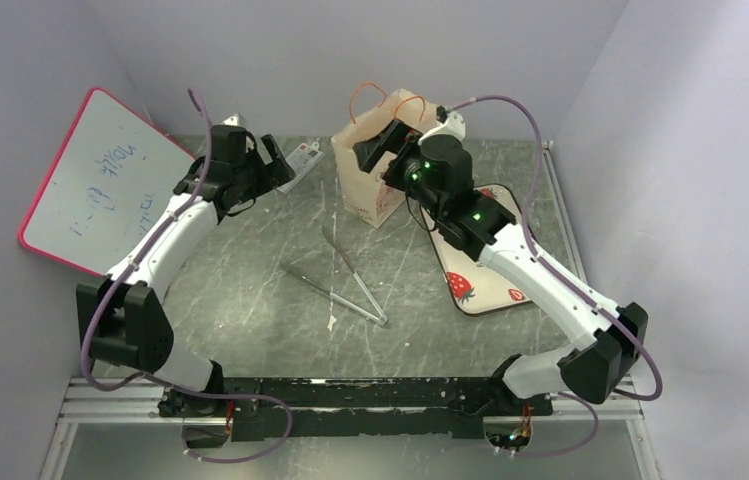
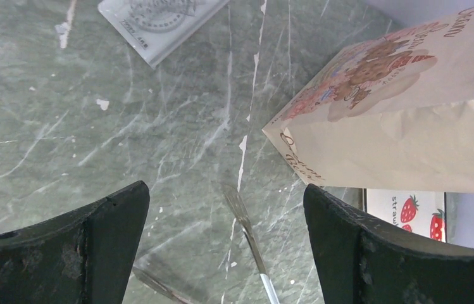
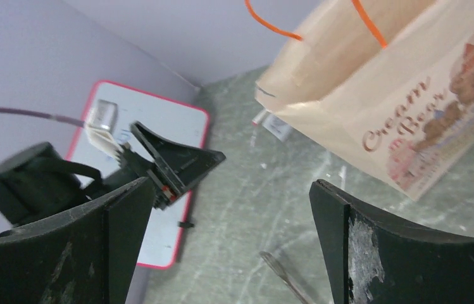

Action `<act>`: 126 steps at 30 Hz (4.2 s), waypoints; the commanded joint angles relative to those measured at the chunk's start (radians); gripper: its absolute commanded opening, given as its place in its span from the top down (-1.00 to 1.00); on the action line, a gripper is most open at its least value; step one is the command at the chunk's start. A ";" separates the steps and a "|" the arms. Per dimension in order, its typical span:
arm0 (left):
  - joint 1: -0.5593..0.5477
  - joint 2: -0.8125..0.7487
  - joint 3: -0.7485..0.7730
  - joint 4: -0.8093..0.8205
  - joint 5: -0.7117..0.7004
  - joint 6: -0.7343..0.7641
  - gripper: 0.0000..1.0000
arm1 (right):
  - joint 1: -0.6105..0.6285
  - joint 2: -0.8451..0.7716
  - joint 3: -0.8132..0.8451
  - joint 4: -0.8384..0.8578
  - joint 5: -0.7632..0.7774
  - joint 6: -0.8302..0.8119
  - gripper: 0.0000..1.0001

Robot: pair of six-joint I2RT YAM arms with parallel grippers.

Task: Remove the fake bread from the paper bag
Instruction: Pick up the clamp at the center of the board.

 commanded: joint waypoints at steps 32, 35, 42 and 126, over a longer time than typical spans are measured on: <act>-0.006 -0.079 0.070 -0.042 -0.024 0.038 -0.93 | -0.015 0.042 0.086 0.039 -0.230 -0.114 -1.00; -0.006 -0.056 0.079 -0.043 -0.045 0.058 -0.93 | -0.013 0.076 0.038 -0.053 -0.219 -0.187 -1.00; -0.006 -0.009 0.036 0.024 -0.033 0.085 -0.93 | 0.028 0.108 -0.149 -0.122 -0.115 -0.402 -1.00; 0.077 0.364 0.443 0.524 0.745 0.244 -0.93 | 0.270 0.120 -0.670 0.177 -0.127 -0.463 -0.06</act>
